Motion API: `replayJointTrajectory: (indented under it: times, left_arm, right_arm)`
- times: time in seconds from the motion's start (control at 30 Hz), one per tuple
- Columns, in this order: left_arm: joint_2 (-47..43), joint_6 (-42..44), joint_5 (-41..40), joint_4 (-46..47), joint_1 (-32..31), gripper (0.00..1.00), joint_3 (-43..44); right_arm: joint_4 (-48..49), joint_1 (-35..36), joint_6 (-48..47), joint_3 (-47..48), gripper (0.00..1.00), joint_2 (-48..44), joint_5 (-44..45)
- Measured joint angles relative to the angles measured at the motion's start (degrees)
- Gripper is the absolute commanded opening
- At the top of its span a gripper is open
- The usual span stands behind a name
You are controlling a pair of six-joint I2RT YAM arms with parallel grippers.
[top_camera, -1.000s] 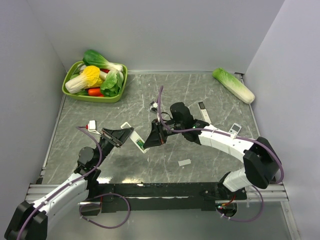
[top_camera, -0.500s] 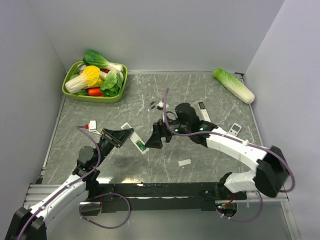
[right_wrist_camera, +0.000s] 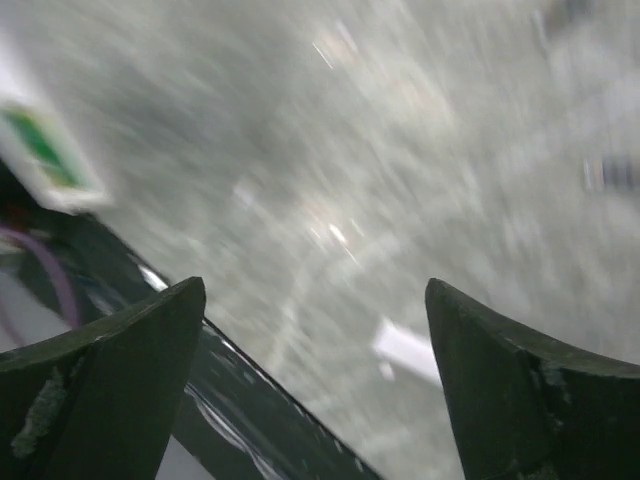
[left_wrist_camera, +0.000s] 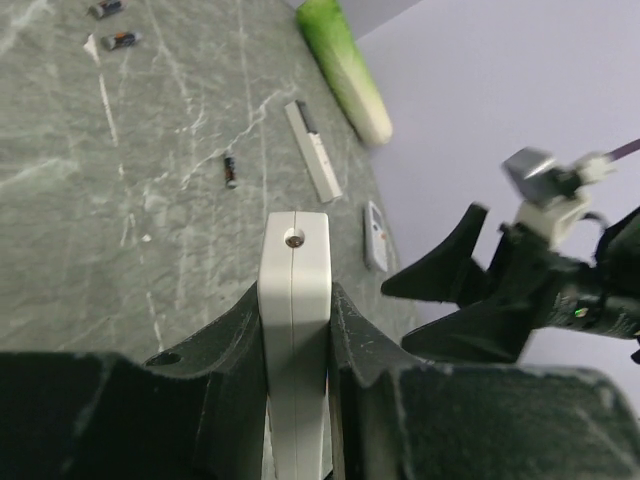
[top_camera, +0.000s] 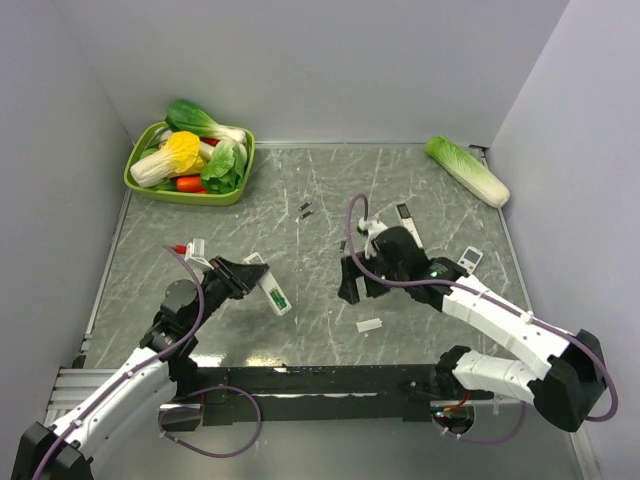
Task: Load the batteries into the remote control
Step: Adjust the battery cover at the center of the board.
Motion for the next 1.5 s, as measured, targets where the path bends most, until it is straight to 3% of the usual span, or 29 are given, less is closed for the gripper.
replayJointTrajectory:
  times: [0.1,0.23,0.43,0.87,1.23,1.43,1.5]
  left_arm:
    - [0.3,1.0,0.0,-2.1,0.0,0.01,0.0]
    - [2.2,1.4,0.0,-2.6,0.0,0.02,0.0]
    - [6.6,1.3,0.1,-2.9,0.0,0.01,0.0]
    - [7.8,1.0,0.5,-2.7,0.0,0.01,0.0]
    - [10.5,-0.3,1.6,-0.5,0.0,0.01,-0.3]
    - [11.0,-0.5,2.0,-0.2,0.0,0.02,-0.4]
    - [11.0,-0.5,2.0,-0.2,0.0,0.02,-0.4]
  right_arm:
    - [-5.4,0.0,1.7,-4.0,0.87,1.9,3.4]
    - [-9.5,0.6,3.8,-6.8,0.69,4.9,6.4]
    - [-9.8,7.0,6.5,-5.9,0.47,12.8,10.4]
    - [-10.3,15.5,11.0,1.7,0.2,27.2,16.9]
    - [-10.8,16.4,12.4,1.9,0.2,28.0,18.3]
    - [-12.7,15.6,11.3,2.0,0.44,25.7,20.2]
    - [-12.7,12.5,10.0,2.0,0.58,23.1,20.2]
